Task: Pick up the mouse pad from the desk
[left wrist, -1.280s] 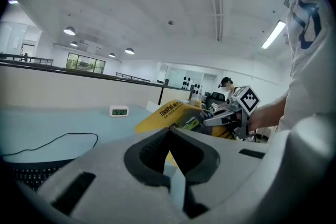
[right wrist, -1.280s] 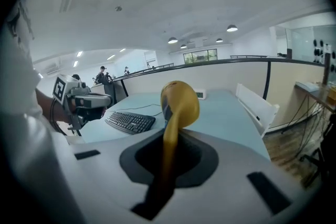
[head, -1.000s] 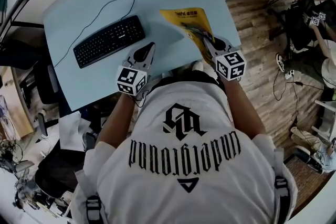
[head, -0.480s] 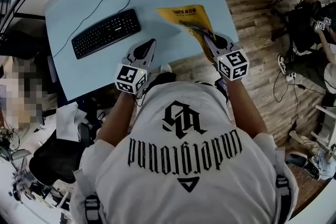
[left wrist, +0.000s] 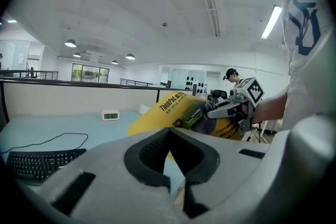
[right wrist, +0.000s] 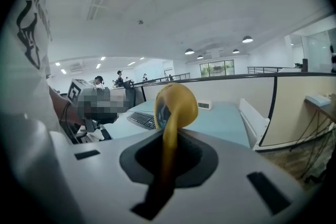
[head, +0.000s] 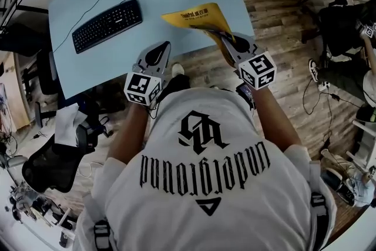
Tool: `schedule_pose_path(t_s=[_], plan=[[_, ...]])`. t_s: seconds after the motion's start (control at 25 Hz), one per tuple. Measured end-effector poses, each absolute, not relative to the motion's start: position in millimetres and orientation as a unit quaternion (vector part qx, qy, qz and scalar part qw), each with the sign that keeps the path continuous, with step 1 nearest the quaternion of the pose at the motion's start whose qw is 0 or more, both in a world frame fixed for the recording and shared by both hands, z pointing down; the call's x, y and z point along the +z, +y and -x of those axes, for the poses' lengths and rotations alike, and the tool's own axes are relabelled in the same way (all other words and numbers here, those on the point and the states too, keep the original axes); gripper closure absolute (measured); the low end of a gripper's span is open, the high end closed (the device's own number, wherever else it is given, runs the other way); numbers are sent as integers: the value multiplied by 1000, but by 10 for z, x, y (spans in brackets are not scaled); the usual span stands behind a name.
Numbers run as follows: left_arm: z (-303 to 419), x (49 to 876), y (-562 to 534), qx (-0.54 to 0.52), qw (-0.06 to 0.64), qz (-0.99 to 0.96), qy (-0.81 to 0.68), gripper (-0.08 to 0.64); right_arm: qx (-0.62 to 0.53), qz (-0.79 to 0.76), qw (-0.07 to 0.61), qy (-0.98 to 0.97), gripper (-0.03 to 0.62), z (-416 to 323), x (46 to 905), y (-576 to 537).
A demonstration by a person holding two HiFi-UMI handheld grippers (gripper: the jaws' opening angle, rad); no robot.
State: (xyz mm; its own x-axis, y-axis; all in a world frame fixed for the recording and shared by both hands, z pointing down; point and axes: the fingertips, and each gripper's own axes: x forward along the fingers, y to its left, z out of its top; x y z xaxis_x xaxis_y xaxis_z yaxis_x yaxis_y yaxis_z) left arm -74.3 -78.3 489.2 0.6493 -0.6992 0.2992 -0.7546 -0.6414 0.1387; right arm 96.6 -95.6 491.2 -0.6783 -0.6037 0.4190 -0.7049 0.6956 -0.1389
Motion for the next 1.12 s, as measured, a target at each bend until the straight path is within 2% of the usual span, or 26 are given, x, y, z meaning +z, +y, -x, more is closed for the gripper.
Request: schedule_pose_path(t_s=[0.68,1.12], plan=[[-265,4761,257,108,89,-883,-447,552,113,-316,139,-932,569,-1885,4741,33],[-337,4536,763,97,73,-867,-483,552,101,-285,125,-945,568,-2038,4596,464]])
